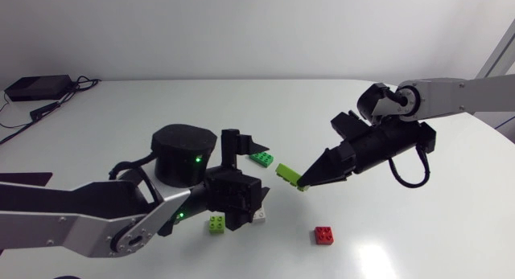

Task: Separate the duplo bricks

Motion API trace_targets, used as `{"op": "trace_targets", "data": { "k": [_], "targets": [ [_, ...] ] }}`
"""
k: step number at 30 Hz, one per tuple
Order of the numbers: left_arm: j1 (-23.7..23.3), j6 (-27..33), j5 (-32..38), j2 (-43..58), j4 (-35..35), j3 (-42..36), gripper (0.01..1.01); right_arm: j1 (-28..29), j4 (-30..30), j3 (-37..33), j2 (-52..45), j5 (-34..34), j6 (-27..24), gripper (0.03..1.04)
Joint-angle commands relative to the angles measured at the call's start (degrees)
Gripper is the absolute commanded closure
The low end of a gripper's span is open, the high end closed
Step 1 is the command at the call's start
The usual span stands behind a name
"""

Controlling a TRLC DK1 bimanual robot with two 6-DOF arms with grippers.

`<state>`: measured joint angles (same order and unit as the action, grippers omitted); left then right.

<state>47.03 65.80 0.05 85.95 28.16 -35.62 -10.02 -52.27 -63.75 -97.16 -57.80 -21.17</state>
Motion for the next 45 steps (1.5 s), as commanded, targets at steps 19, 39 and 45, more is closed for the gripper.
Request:
{"op": "trace_targets", "data": {
  "k": [19,39,45],
  "targets": [
    [0.17,8.64,3.55,11.25,16.84,0.11,0.043,1.76,-2.31,-7.53,-12.00,-12.69,10.18,0.93],
    [-0.36,9.17,5.13,20.22,23.87,-7.10,0.044,5.80,-7.49,-8.15,-21.58,-22.71,6.75,0.95],
    [-0.27,9.79,5.39,22.86,25.63,-8.77,0.044,7.30,-8.73,-10.96,-24.56,-23.85,6.75,0.95]
  ]
}}
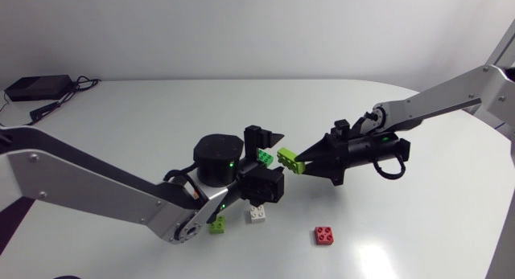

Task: Separate the duplo bricks

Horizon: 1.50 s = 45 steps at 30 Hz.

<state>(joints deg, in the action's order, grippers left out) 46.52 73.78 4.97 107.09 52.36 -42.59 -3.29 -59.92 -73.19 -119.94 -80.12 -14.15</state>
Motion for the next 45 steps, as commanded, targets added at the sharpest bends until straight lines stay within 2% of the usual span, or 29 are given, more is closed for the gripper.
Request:
{"op": "trace_targets", "data": {
  "k": [1,4,9,14,19,27,30,35,37,41,45],
  "targets": [
    [0.15,1.81,0.56,1.90,1.43,-2.06,0.044,0.56,-1.43,-1.96,-2.32,-1.71,-0.26,0.95],
    [0.67,1.37,0.56,1.98,1.43,-2.32,0.064,0.48,-2.75,-3.54,-2.76,-2.59,-1.23,0.95],
    [1.20,1.19,0.48,2.07,1.43,-2.15,0.189,0.83,-4.24,-3.54,-2.67,-3.64,-2.90,0.94],
    [1.20,1.02,0.48,2.86,1.43,-2.68,0.482,1.27,-8.90,-3.63,-2.93,-4.43,-8.17,0.94],
    [1.47,1.46,0.48,3.21,1.43,-3.03,0.682,1.09,-13.82,-3.80,-2.93,-4.96,-13.09,0.95],
    [1.73,1.54,0.48,2.51,1.43,-2.68,0.807,0.65,-16.02,-3.19,-2.93,-5.31,-16.26,0.94],
    [1.91,0.75,-0.14,1.28,0.82,-2.06,0.889,0.56,-16.28,-2.75,-2.84,-5.31,-17.22,0.94],
    [1.20,-1.97,-1.54,-1.18,-9.29,-3.82,0.933,0.56,-16.46,-1.87,-1.96,-5.31,-17.93,0.93],
    [1.03,-2.94,-1.98,-2.15,-11.40,-4.08,0.936,0.56,-16.63,-1.69,-1.35,-5.31,-18.37,0.84],
    [0.76,-5.84,-3.74,-4.70,-18.26,-5.14,0.946,0.30,-19.27,-1.69,-0.73,-5.31,-21.62,0.59],
    [0.24,-7.95,-5.50,-6.54,-22.91,-5.84,0.948,0.04,-19.71,-1.61,-0.65,-5.31,-23.03,0.45]
  ]
}}
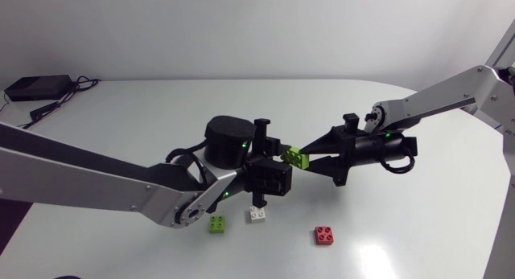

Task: Separate the duplo bricks

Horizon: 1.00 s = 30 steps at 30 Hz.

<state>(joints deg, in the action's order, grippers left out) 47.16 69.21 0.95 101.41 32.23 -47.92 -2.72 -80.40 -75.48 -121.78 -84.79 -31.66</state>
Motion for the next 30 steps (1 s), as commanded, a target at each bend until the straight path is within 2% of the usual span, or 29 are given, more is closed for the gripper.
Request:
{"op": "trace_targets", "data": {
  "k": [1,5,12,20,26,30],
  "targets": [
    [-0.49,-3.82,-1.83,-1.12,-3.84,-0.59,0.948,-0.53,0.77,0.69,1.19,-0.64,-5.78,0.43],
    [-0.93,-4.17,-2.97,-2.09,-5.69,-0.51,0.948,-0.44,0.77,1.04,1.28,-0.55,-6.75,0.37],
    [-2.07,-5.49,-5.17,-3.85,-15.00,-3.49,0.948,2.02,0.86,0.86,3.12,0.95,-8.95,0.17],
    [-3.56,-4.08,-6.49,0.55,-30.65,-14.22,0.948,10.19,5.61,0.34,5.76,7.27,-9.12,0.12],
    [-3.12,-1.45,-6.58,8.02,-48.66,-29.07,0.948,14.50,14.75,5.96,16.48,14.57,-8.24,0.08],
    [-2.24,-0.48,-6.84,13.82,-59.56,-39.18,0.948,14.94,30.22,13.52,26.77,20.37,0.72,0.08]
  ]
}}
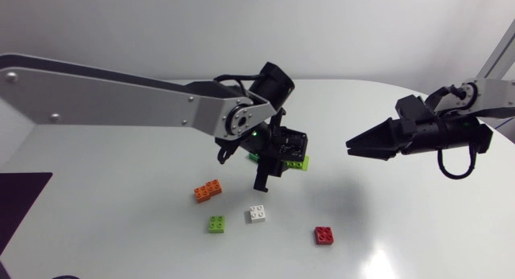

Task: Separate the duplo bricks

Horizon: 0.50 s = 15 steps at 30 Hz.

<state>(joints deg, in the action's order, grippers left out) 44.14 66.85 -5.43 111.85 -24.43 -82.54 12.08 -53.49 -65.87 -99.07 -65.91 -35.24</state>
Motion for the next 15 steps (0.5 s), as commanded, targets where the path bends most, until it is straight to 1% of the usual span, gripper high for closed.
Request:
{"op": "trace_targets", "data": {
  "k": [1,4,7,10,12,15],
  "targets": [
    [0.95,1.97,-0.46,4.60,-5.02,-6.49,0.948,0.05,7.18,5.75,6.69,3.33,6.68,0.08],
    [0.95,1.97,-0.46,9.26,-11.43,-12.64,0.948,-1.09,18.51,10.93,13.81,9.13,13.54,0.08],
    [0.77,2.06,-0.46,12.95,-15.83,-15.89,0.948,-2.76,26.34,14.54,17.94,14.58,17.58,0.08],
    [0.95,2.06,-0.46,15.06,-18.03,-16.25,0.948,-3.99,29.85,16.38,19.88,18.27,18.46,0.08],
    [1.04,1.88,-0.19,16.20,-19.52,-16.69,0.948,-5.13,33.81,18.05,20.93,21.79,19.95,0.08],
    [1.04,1.62,0.07,18.40,-24.00,-19.15,0.948,-6.10,37.59,19.99,22.25,25.39,21.01,0.08]
  ]
}}
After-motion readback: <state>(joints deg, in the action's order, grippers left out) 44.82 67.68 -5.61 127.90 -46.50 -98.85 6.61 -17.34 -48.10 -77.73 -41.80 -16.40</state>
